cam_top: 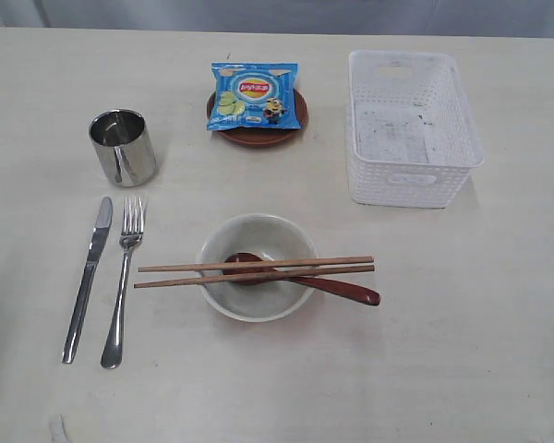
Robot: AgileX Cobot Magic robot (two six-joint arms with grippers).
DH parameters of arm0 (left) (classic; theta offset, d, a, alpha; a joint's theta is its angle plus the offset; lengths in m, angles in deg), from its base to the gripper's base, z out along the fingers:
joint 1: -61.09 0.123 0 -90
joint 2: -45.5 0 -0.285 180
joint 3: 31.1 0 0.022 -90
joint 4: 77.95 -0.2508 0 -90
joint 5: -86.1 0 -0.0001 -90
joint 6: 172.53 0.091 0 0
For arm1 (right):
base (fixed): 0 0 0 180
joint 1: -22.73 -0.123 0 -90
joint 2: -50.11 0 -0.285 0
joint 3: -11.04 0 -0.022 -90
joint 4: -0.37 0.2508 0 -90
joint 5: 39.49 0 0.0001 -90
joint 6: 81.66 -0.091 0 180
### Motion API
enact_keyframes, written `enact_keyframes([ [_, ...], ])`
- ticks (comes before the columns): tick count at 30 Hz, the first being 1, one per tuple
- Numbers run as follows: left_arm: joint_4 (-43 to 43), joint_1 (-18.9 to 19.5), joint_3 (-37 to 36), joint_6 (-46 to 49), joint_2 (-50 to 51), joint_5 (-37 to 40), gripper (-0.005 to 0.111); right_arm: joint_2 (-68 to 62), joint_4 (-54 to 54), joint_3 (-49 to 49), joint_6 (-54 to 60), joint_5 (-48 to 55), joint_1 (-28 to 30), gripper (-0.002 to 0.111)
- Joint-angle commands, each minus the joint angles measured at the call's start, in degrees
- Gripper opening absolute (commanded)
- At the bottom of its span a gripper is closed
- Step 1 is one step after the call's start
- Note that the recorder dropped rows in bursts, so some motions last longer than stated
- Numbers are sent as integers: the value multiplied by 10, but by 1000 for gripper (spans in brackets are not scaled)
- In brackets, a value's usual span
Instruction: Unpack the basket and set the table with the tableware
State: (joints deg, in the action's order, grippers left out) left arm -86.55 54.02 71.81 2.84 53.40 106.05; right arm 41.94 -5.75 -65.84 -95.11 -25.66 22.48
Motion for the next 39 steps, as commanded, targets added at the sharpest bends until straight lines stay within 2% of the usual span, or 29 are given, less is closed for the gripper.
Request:
enact_keyframes([
  [1,-2,-3,-1,-1,-1,0,0,4,8,-3,32,-13,-2,0],
  [7,-2,-3,-1,-1,-1,0,0,4,16,-3,63,51,-2,0],
  [39,2,-3,-1,-1,-1,0,0,4,18,-3,71,60,-2,0],
])
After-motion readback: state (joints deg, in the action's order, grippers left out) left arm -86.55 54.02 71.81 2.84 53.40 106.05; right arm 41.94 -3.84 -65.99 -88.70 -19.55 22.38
